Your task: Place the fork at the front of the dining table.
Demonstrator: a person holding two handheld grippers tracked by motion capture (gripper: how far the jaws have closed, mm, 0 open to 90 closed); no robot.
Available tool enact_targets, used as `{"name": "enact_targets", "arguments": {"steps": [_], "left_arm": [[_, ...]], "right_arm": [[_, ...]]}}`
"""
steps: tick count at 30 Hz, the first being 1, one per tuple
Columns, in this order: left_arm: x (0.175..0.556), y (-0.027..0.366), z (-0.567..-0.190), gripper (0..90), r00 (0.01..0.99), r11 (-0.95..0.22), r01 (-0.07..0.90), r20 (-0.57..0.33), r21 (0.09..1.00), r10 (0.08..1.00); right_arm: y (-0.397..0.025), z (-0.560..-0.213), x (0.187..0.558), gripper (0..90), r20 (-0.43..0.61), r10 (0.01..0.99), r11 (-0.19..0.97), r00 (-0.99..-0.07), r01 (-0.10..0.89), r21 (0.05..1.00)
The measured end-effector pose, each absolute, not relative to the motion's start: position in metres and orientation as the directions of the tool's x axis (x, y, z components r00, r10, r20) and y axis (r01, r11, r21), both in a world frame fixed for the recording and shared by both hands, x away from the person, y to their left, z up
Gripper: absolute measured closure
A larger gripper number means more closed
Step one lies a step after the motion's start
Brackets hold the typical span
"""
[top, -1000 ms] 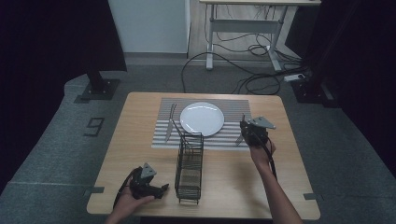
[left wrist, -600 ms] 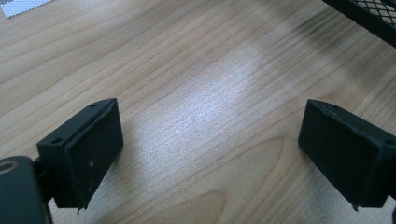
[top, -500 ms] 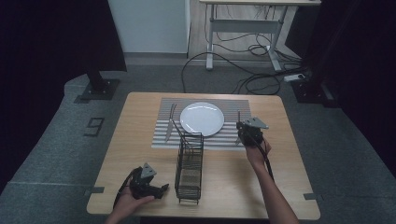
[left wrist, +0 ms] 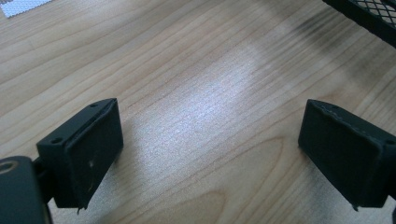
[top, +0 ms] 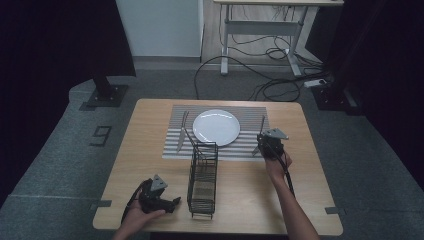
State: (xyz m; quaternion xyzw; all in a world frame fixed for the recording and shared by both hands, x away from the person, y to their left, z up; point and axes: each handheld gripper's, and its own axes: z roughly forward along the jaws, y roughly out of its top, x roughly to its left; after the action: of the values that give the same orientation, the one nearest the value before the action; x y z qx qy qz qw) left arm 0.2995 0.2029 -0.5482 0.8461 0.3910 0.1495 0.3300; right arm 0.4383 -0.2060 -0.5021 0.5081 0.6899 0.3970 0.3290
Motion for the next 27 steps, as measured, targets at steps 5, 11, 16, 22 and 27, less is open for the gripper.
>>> {"name": "enact_targets", "arguments": {"steps": [5, 11, 16, 22, 27], "left_arm": [[0.299, 0.203, -0.548, 6.5, 0.650, -0.476, 0.563, -0.005, 0.675, 0.760], [0.299, 0.203, -0.548, 6.4, 0.650, -0.477, 0.563, -0.005, 0.675, 0.760], [0.299, 0.203, -0.548, 6.4, 0.650, -0.477, 0.563, -0.005, 0.675, 0.760], [0.300, 0.203, -0.548, 6.4, 0.650, -0.478, 0.564, -0.005, 0.674, 0.760], [0.300, 0.203, -0.548, 6.4, 0.650, -0.478, 0.564, -0.005, 0.674, 0.760]], "right_arm": [[-0.207, -0.499, 0.434, 86.6, -0.061, 0.959, 0.182, -0.276, 0.441, 0.879], [-0.214, -0.500, 0.431, 86.6, -0.058, 0.962, 0.179, -0.266, 0.461, 0.869], [-0.213, -0.501, 0.439, 86.6, -0.045, 0.965, 0.167, -0.257, 0.475, 0.864], [-0.208, -0.505, 0.451, 87.0, -0.024, 0.970, 0.142, -0.243, 0.483, 0.864], [-0.210, -0.509, 0.458, 87.0, 0.004, 0.976, 0.109, -0.220, 0.499, 0.860]]}}
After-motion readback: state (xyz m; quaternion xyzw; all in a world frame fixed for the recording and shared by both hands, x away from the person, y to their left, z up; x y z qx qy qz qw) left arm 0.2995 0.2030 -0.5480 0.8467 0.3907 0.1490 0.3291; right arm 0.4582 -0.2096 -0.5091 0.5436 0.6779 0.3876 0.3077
